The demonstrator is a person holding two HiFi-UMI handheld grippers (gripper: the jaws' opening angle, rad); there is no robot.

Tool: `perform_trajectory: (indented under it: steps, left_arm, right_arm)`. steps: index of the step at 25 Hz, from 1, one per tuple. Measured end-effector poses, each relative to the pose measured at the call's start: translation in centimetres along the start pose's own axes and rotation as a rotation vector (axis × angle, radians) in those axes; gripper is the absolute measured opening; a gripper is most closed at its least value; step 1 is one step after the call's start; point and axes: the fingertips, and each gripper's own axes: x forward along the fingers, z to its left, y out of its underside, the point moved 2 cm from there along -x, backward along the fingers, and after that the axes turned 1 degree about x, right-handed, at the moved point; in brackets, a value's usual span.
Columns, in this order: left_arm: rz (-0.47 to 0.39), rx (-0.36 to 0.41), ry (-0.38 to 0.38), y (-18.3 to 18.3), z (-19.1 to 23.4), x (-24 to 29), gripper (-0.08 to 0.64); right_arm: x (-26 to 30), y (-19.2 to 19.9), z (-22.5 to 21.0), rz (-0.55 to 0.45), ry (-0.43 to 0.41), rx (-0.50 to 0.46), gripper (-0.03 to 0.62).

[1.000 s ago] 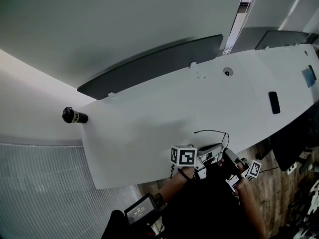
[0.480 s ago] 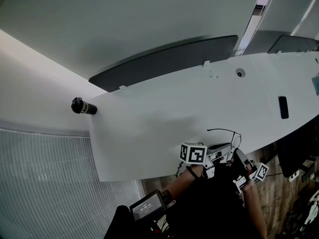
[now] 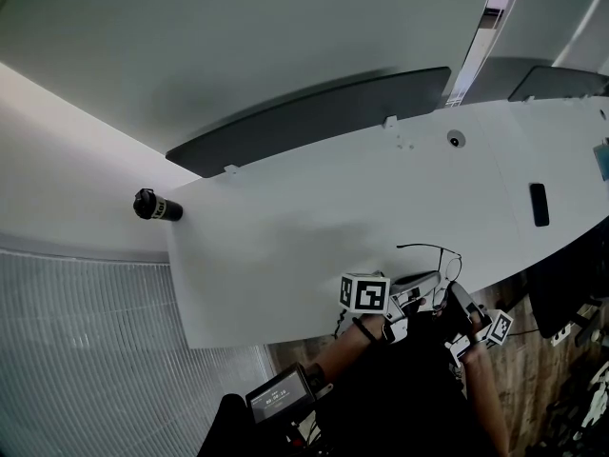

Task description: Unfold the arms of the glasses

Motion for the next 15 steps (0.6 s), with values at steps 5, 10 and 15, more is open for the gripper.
perform_trajectory:
  steps: [5, 10, 15]
  left_arm:
    - [-0.007, -0.001, 0.001, -0.21, 0.01, 0.04, 0.020]
    - [-0.017, -0.003, 0.004, -0.51, 0.11, -0.36, 0.020]
    - [-0.020, -0.006, 0.004, -0.62, 0.10, -0.57, 0.020]
  right_arm:
    - [0.01, -0.38, 0.02, -0.007, 0.001, 0.000, 0.009]
    - [0.09, -0.56, -0.04, -0.012, -0.002, -0.003, 0.009]
    - [0.11, -0.71, 0.09, -0.017, -0.003, -0.006, 0.009]
